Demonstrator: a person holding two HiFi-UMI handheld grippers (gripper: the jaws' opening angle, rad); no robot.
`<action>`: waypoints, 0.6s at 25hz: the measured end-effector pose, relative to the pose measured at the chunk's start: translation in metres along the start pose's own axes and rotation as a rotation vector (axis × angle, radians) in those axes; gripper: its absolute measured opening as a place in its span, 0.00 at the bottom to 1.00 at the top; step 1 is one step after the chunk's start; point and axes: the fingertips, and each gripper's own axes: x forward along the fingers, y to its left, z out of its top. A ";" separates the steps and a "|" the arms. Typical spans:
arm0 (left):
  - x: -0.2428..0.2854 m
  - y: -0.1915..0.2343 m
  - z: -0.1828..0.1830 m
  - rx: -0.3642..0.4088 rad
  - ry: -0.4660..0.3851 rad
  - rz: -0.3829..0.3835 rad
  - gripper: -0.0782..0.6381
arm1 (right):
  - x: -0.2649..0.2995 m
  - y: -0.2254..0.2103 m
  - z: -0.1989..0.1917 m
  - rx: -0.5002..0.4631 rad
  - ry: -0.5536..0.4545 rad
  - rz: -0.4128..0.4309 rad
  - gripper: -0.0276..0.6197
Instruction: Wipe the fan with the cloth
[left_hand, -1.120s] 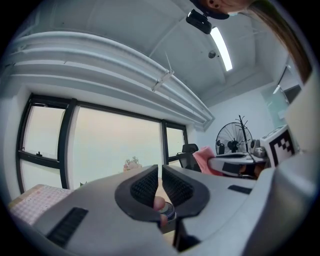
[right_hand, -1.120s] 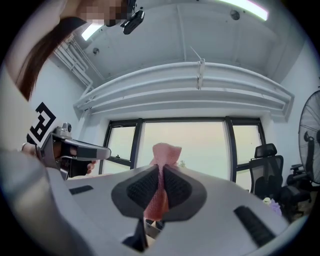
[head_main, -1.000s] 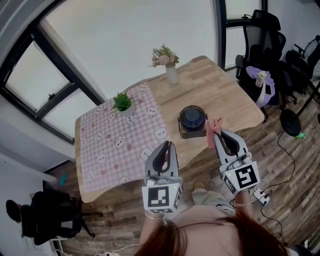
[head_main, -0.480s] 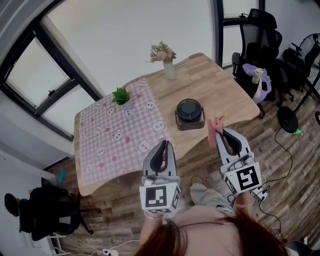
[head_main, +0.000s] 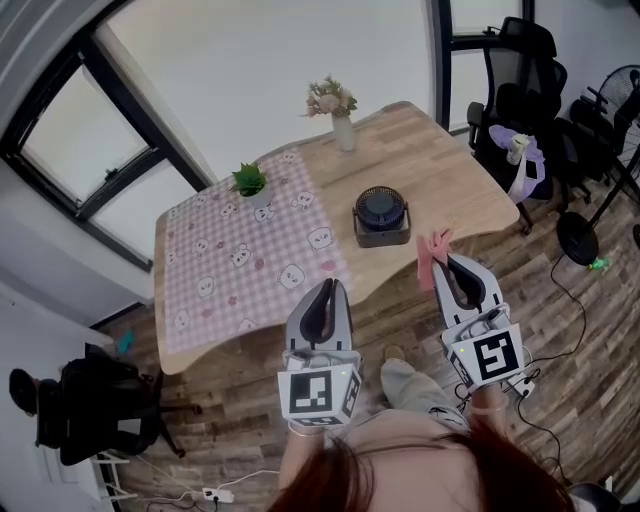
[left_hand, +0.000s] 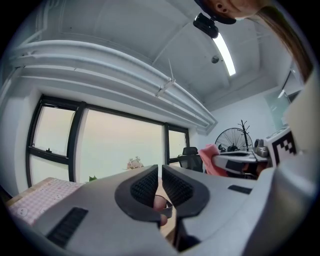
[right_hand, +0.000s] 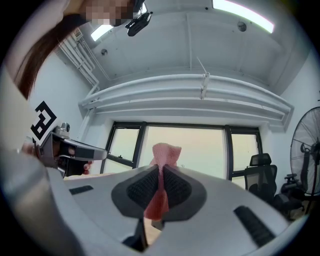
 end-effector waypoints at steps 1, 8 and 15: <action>-0.004 -0.001 0.000 0.002 0.000 0.002 0.15 | -0.003 0.002 0.000 0.001 -0.002 0.001 0.08; -0.028 -0.012 -0.002 -0.003 0.006 0.002 0.15 | -0.025 0.012 0.006 0.002 -0.013 0.002 0.08; -0.050 -0.021 -0.004 -0.041 0.003 0.001 0.15 | -0.043 0.015 0.009 -0.025 -0.027 -0.005 0.08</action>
